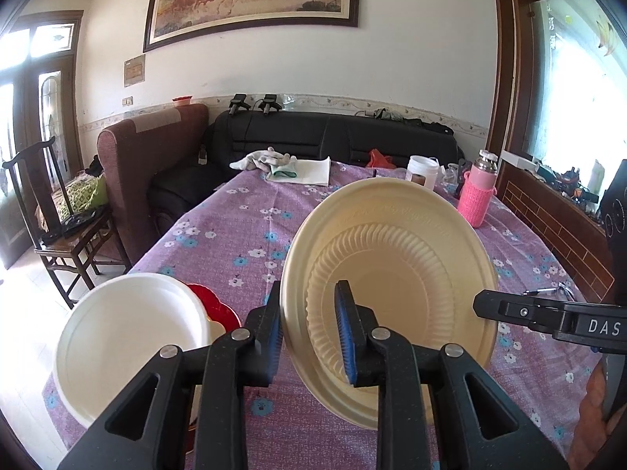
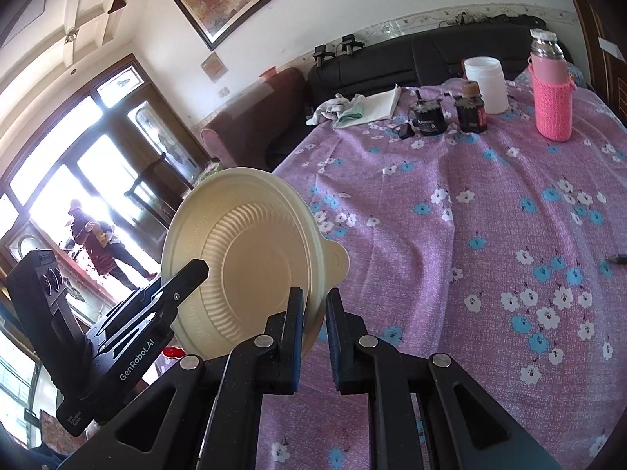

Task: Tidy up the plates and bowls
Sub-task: 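Carry the cream bowl with the right gripper over the dish stack, then lower the cream bowl into the white bowl and open the right gripper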

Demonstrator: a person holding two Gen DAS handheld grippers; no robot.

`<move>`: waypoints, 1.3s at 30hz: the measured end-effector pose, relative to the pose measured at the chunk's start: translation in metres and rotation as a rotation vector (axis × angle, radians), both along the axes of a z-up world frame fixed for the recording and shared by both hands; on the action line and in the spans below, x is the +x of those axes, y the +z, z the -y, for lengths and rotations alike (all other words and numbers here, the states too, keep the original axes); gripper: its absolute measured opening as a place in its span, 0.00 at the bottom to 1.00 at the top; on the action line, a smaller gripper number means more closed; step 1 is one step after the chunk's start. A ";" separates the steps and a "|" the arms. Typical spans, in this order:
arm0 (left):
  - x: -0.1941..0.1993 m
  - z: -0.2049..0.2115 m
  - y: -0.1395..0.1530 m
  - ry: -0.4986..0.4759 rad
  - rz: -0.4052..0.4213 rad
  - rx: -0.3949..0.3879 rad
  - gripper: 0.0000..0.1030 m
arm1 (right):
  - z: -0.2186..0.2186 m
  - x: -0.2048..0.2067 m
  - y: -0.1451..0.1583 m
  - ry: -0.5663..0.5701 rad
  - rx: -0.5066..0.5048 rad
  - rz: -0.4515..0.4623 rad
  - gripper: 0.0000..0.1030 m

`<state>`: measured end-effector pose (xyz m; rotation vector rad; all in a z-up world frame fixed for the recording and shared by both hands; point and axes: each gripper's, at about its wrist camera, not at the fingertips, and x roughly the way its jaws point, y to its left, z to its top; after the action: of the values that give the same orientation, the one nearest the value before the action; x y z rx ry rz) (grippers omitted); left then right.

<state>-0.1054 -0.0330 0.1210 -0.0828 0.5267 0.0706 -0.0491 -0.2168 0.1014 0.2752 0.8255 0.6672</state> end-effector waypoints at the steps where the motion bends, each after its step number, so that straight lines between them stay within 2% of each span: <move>1: -0.002 -0.002 0.003 0.004 0.008 -0.002 0.22 | -0.002 0.000 0.002 0.005 -0.002 0.005 0.13; 11: -0.022 -0.034 0.024 0.074 0.061 -0.018 0.26 | -0.039 -0.001 0.025 0.076 -0.001 0.034 0.14; 21: -0.043 -0.077 0.036 0.150 0.073 -0.033 0.26 | -0.089 0.003 0.036 0.180 0.016 0.002 0.14; 29: -0.058 -0.126 0.038 0.209 0.041 -0.098 0.26 | -0.139 0.008 0.034 0.266 0.015 -0.067 0.14; 39: -0.063 -0.160 0.017 0.265 -0.032 -0.127 0.26 | -0.187 0.010 0.018 0.327 -0.046 -0.150 0.14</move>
<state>-0.1682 0.1270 0.1382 -0.2759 0.5497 0.2978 -0.0394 -0.0295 0.1190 0.1499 1.0401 0.9399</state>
